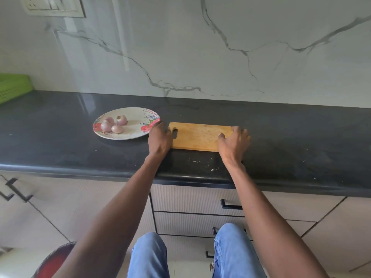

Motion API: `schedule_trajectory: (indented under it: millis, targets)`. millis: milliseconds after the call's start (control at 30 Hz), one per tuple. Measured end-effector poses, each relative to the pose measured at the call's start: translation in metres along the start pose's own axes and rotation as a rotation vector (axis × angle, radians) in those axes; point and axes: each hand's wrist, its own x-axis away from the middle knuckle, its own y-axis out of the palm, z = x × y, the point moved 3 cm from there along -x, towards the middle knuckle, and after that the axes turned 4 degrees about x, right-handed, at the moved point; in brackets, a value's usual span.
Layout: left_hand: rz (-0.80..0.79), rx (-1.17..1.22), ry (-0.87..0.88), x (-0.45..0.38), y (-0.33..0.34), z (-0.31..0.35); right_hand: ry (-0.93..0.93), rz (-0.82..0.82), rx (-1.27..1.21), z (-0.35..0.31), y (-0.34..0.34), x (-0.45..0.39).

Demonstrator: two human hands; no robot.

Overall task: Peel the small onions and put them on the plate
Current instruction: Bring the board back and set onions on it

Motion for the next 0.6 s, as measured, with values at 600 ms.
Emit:
schedule_trajectory:
  millis: [600]
  targets:
    - [0.307,-0.029,-0.277,-0.049,-0.178,-0.112,-0.528,-0.783,-0.208,-0.239,0.174,0.075]
